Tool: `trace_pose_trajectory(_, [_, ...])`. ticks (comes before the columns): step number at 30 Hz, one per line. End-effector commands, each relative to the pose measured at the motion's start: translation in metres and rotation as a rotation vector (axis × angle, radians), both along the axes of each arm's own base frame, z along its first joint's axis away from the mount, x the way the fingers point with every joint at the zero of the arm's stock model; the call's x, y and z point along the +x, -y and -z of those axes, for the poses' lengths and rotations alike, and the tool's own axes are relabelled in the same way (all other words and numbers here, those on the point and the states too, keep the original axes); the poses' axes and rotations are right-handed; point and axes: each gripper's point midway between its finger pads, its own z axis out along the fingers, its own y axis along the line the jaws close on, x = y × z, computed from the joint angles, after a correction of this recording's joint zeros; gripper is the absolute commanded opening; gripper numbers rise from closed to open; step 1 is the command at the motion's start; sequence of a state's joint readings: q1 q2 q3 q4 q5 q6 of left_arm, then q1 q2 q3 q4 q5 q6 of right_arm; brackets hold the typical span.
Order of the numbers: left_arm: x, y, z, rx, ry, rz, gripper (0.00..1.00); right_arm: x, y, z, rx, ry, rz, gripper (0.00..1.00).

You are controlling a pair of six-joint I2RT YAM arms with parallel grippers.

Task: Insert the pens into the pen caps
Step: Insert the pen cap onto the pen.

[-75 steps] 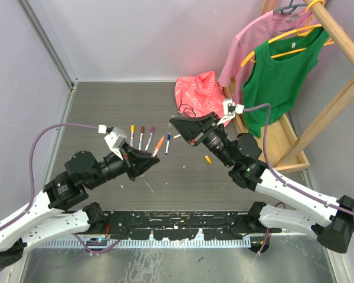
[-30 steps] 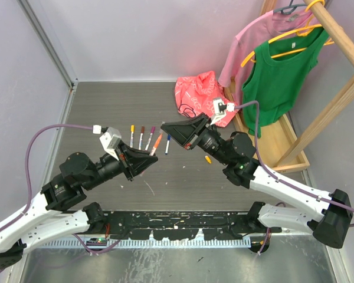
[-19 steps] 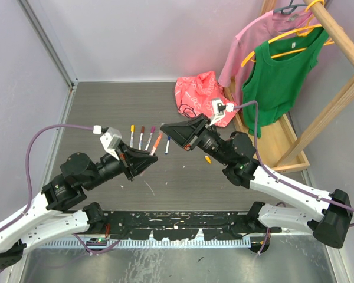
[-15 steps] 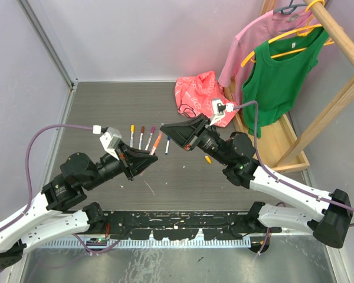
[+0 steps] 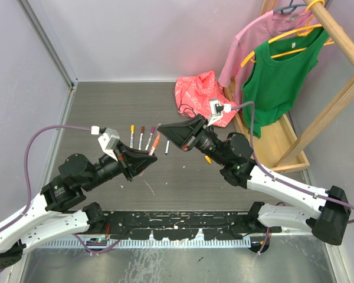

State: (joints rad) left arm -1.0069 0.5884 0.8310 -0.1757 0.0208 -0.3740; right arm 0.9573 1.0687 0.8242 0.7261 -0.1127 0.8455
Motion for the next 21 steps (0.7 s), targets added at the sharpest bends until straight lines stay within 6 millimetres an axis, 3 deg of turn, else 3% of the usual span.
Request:
trace_pose_trajectory(1, [0.004, -0.003, -0.029, -0.097, 0.055, -0.029, 0.0, -0.013, -0.005, -0.008, 0.044, 0.02, -0.047, 0.0])
trace_pose_trajectory(15, [0.009, -0.011, -0.033, -0.134, 0.055, -0.076, 0.0, -0.015, -0.006, -0.008, 0.051, 0.017, -0.039, 0.0])
trace_pose_trajectory(21, [0.01, -0.013, -0.037, -0.151, 0.059, -0.091, 0.0, -0.02, -0.016, -0.001, 0.02, 0.023, -0.073, 0.0])
